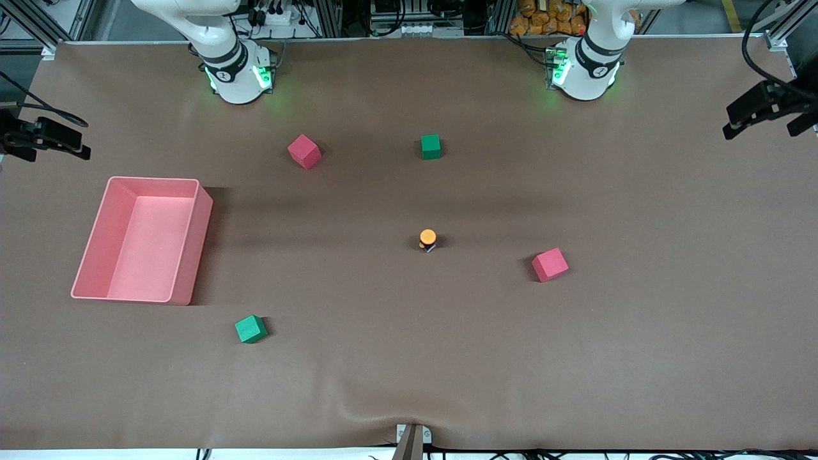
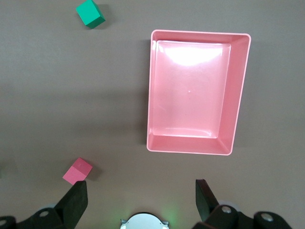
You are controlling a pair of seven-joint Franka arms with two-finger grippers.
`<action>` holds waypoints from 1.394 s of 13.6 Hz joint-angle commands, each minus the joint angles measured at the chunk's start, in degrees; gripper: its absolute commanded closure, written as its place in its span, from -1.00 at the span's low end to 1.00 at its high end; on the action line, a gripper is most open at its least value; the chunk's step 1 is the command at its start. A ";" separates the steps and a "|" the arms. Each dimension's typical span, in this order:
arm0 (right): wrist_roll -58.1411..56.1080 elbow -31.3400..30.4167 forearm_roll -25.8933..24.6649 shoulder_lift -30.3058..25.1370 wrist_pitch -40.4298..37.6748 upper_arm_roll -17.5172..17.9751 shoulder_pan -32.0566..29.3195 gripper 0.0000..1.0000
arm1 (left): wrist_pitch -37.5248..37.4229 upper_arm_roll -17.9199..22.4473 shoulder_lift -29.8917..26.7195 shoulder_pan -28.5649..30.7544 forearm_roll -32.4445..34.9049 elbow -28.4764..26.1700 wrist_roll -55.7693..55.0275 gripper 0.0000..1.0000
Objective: Place and upright button with both arms
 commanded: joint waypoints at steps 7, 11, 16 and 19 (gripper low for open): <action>-0.69 0.02 -0.59 -0.14 0.06 0.30 -0.19 -1.00 | -0.44 0.89 0.46 -0.47 -0.64 1.11 0.15 -1.00; -0.69 0.02 -0.59 -0.14 -0.03 0.30 -0.27 -1.00 | -0.44 0.89 0.90 -0.11 -0.55 1.11 1.20 -1.00; -0.69 0.11 -0.59 -0.14 0.06 0.30 -0.27 -1.00 | -0.44 0.89 0.99 -0.11 -0.64 1.11 1.03 -1.00; -0.69 0.11 -0.59 -0.14 0.06 0.30 -0.45 -1.00 | -0.44 0.89 1.08 -0.03 -0.73 1.02 1.11 -1.00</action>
